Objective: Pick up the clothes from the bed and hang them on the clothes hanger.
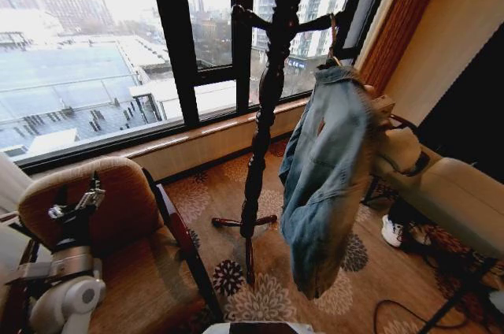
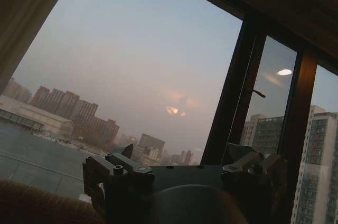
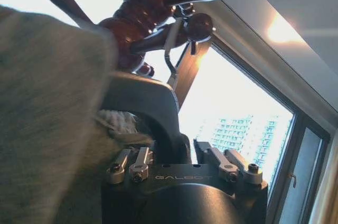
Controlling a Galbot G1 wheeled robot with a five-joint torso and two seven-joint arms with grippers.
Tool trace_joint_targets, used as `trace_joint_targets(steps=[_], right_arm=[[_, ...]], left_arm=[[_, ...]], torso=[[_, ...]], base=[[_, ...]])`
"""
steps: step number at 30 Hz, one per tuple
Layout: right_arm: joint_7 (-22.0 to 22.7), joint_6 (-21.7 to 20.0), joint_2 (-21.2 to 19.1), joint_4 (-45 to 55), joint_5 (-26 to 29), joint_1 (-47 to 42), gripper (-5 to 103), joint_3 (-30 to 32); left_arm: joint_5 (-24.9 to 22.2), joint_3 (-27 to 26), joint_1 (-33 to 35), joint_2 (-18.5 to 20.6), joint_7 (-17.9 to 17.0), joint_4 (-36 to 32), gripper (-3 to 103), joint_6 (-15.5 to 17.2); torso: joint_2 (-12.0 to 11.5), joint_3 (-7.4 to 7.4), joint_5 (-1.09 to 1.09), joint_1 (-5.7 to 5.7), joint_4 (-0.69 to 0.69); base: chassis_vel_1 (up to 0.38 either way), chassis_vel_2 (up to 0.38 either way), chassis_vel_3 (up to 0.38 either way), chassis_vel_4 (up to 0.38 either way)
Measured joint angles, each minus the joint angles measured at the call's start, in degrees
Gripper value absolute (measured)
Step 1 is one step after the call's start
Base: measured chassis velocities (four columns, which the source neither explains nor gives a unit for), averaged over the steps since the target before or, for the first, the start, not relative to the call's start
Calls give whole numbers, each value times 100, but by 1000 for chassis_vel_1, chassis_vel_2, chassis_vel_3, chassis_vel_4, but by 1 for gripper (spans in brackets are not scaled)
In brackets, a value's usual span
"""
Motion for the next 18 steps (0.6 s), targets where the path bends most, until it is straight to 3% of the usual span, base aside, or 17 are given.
trace_joint_targets(steps=[1,4,5,7,9,16,18], right_arm=[[35,-12,-12,23,21,-6,44,8],[101,-38,-35,80,57,-32,44,33],[118,-46,-42,99,67,-39,56,40],[181,-81,-79,215,110,-75,66,85],[211,-101,-96,276,136,-93,66,109],[457,-204,-230,697,229,-457,97,387],[469,-210,-239,720,230,-488,97,412]], left_arm=[[0,6,0,-2,0,3,100,-1],[1,18,-1,-8,0,11,100,-2],[2,20,-2,-9,0,14,100,-3],[7,27,-10,-10,0,27,100,-4],[9,30,-13,-10,0,30,100,-4],[20,44,-15,-21,2,39,100,-9],[20,43,-15,-21,2,39,100,-9]], torso=[[0,0,0,0,0],[0,0,0,0,0],[0,0,0,0,0],[0,0,-1,0,0],[0,0,-1,0,0],[0,0,-1,0,1],[0,0,-1,0,1]], base=[[0,0,0,0],[0,0,0,0],[0,0,0,0],[0,0,0,0],[0,0,0,0],[0,0,0,0],[0,0,0,0]])
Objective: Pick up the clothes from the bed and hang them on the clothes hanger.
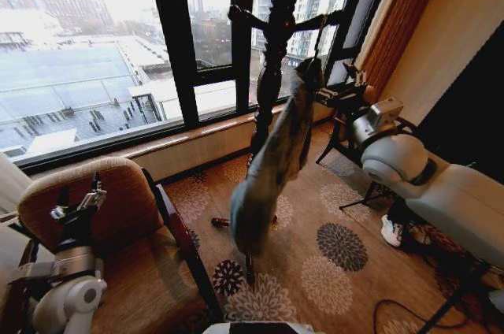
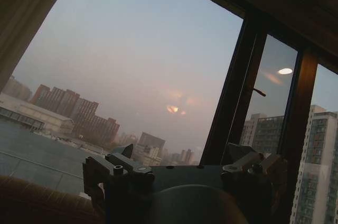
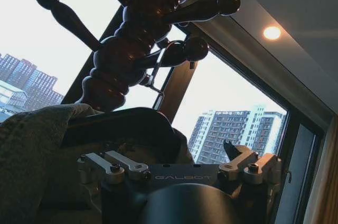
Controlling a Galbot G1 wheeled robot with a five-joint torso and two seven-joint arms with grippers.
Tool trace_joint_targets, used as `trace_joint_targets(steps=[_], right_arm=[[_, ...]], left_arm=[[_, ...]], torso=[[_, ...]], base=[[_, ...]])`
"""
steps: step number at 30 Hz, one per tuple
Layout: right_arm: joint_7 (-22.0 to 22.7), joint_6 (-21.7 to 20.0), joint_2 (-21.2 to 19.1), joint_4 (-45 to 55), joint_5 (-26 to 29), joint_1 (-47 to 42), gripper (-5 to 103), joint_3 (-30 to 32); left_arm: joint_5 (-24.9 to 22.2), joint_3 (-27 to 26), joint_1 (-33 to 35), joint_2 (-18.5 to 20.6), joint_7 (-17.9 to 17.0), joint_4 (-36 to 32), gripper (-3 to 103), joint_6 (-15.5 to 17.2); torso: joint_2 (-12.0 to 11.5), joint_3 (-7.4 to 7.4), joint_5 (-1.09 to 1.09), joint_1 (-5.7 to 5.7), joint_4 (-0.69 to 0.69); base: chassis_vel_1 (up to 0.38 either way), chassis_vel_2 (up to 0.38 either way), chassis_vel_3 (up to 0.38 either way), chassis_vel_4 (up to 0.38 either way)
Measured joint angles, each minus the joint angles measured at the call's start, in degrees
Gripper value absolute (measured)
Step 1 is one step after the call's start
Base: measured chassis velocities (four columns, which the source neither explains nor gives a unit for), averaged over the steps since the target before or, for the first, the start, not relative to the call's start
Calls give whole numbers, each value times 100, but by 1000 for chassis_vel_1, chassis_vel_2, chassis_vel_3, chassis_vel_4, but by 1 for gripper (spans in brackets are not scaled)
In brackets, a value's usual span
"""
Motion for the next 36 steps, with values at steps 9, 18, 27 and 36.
trace_joint_targets(steps=[9,18,27,36], right_arm=[[267,8,-210,509,274,-332,100,380],[-9,1360,175,844,1199,-451,100,963],[-1634,2568,1460,296,1173,-2222,100,2674],[-2004,2613,3401,-181,-354,-3725,100,3512]], left_arm=[[-14,-66,26,18,0,6,100,-22],[-42,-115,58,53,-17,-61,100,-24],[34,-106,166,16,-26,-248,100,1],[166,-206,363,39,-78,-369,100,16]], torso=[[0,0,-1,0,-1],[0,0,-2,0,1],[0,0,0,1,1],[0,0,-2,1,0]], base=[[0,0,0,0],[0,0,0,0],[0,0,0,0],[0,0,0,0]])
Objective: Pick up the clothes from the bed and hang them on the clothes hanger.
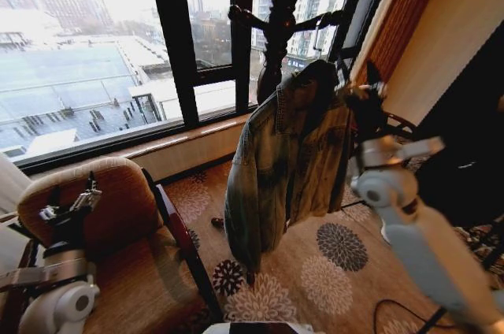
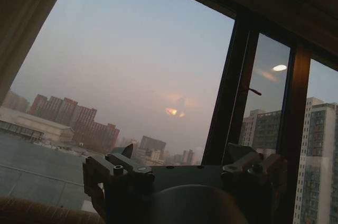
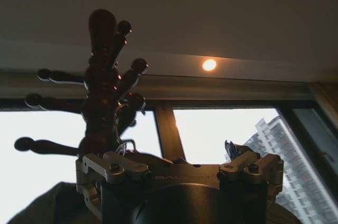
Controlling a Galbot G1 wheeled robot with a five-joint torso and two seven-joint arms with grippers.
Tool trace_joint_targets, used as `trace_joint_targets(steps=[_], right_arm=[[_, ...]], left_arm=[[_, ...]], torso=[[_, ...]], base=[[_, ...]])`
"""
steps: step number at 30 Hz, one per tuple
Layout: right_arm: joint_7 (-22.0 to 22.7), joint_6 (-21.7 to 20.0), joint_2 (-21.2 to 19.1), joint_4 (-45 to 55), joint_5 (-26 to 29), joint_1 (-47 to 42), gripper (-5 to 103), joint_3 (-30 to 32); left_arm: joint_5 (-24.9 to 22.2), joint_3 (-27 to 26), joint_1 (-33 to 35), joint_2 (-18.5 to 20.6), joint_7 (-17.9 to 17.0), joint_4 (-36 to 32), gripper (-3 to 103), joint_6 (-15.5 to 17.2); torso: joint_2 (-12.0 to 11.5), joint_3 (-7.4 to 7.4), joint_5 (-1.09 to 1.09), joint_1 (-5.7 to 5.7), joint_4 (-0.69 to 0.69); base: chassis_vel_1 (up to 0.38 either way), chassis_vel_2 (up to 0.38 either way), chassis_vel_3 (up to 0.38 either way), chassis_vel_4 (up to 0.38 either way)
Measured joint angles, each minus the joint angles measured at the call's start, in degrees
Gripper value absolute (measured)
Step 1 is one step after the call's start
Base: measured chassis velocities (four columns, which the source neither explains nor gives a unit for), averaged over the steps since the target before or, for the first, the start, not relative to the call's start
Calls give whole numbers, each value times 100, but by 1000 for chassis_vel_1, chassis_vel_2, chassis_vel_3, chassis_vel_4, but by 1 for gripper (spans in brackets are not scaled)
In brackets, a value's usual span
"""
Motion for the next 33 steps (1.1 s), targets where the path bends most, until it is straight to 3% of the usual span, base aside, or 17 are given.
trace_joint_targets(steps=[2,7,8,13,23,33], right_arm=[[0,-28,207,0,-240,-131,100,40],[-304,42,1359,-338,-1253,-650,100,234],[-304,42,1359,-338,-1253,-650,100,234],[-456,30,2090,-433,-1466,-982,100,252],[-391,-279,2617,640,-957,-1713,100,-118],[-445,-201,3203,1282,-1227,-2632,100,94]], left_arm=[[38,13,20,-8,-21,-11,100,2],[212,164,151,-110,-90,-141,100,10],[212,164,151,-110,-90,-141,100,10],[326,290,279,-243,-58,-303,100,-4],[315,402,498,-407,116,-561,100,-152],[372,563,641,-461,68,-884,100,-122]], torso=[[0,0,1,0,0],[0,0,0,0,0],[0,0,0,0,0],[0,0,1,0,0],[0,-1,1,-1,1],[0,-1,2,-1,1]], base=[[0,0,0,0],[0,0,0,0],[0,0,0,0],[0,0,0,0],[0,0,0,0],[0,0,0,0]])
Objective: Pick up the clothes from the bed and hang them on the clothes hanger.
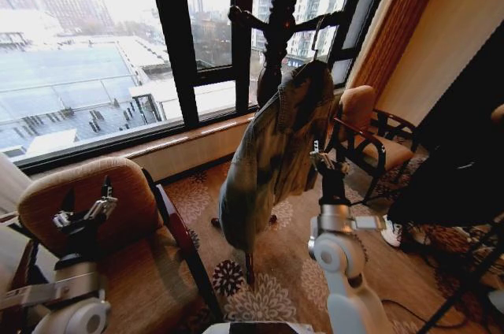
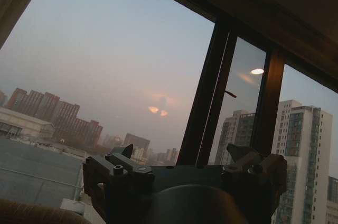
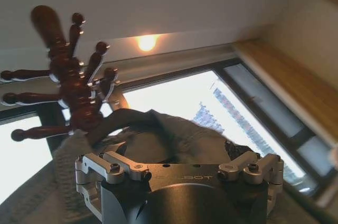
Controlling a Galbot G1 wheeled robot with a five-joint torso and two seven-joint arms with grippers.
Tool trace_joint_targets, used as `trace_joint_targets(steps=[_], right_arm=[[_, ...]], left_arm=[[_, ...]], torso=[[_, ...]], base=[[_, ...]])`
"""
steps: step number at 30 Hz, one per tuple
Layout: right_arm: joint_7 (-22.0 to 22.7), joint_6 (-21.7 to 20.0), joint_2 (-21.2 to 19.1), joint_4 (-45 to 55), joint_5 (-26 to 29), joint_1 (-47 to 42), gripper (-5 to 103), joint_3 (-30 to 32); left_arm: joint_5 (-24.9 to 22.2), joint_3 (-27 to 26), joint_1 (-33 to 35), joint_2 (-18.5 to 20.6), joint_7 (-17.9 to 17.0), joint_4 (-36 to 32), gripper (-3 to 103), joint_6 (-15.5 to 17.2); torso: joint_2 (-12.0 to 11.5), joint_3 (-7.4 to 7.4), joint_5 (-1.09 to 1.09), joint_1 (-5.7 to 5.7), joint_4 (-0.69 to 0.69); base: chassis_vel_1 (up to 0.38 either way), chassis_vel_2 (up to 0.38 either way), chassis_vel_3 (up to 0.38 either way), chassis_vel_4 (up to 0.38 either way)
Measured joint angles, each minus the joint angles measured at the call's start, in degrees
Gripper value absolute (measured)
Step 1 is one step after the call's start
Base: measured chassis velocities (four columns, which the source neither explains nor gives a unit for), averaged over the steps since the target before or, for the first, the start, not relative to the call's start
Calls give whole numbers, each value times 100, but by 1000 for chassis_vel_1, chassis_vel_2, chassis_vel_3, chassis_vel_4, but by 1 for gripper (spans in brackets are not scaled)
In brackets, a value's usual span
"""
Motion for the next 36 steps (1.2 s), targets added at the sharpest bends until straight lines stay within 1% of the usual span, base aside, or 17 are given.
trace_joint_targets(steps=[2,4,7,9,10,12,15,19,23,24,25,27,29,30,32,33,36], right_arm=[[94,-2,163,112,-231,-281,100,81],[124,5,231,162,-308,-414,100,122],[151,99,280,210,-190,-525,100,229],[191,138,257,228,35,-532,100,280],[251,180,184,257,394,-527,100,343],[260,253,94,272,637,-519,100,407],[264,291,5,208,616,-494,100,423],[417,251,-187,-75,370,-354,100,427],[1113,-294,-519,-443,-23,-156,100,426],[1113,-294,-519,-443,-23,-156,100,426],[1272,-442,-563,-485,-33,-132,100,418],[1590,-675,-623,-553,164,-57,100,376],[1852,-765,-631,-555,719,9,100,297],[1852,-765,-631,-555,719,9,100,297],[2057,-802,-603,-483,1386,30,100,226],[2117,-807,-581,-448,1579,23,100,197],[2123,-804,-538,-410,1556,-44,100,148]], left_arm=[[21,37,16,-2,-72,-81,100,45],[45,67,20,-3,-113,-118,100,66],[77,126,34,-16,-156,-175,100,89],[82,164,48,-25,-164,-198,100,96],[84,209,65,-42,-167,-212,100,100],[104,230,67,-61,-168,-211,100,101],[139,253,68,-82,-169,-203,100,101],[194,284,73,-118,-169,-213,100,98],[217,260,104,-134,-169,-221,100,87],[217,260,104,-134,-169,-221,100,87],[217,242,115,-135,-169,-220,100,85],[217,209,144,-134,-168,-209,100,73],[217,197,174,-134,-168,-201,100,63],[217,197,174,-134,-168,-201,100,63],[215,193,197,-131,-167,-201,100,59],[211,190,202,-129,-167,-204,100,58],[200,177,207,-119,-167,-210,100,58]], torso=[[0,0,1,0,-2],[0,0,0,0,-1],[1,0,0,0,-1],[0,0,0,0,0],[0,0,0,0,0],[0,1,0,0,0],[0,1,0,0,-1],[0,0,0,0,0],[-1,1,1,0,0],[-1,1,1,0,0],[-1,2,2,0,0],[-1,1,1,0,-1],[-1,1,0,0,0],[-1,1,0,0,0],[0,1,0,0,0],[-1,1,-1,0,0],[-1,1,0,0,0]], base=[[0,0,0,0],[0,0,0,0],[0,0,0,0],[0,0,0,0],[0,0,0,0],[0,0,0,0],[0,0,0,0],[0,0,0,0],[0,0,0,0],[0,0,0,0],[0,0,0,0],[0,0,0,0],[0,0,0,0],[0,0,0,0],[0,0,0,0],[0,0,0,0],[0,0,0,0]])
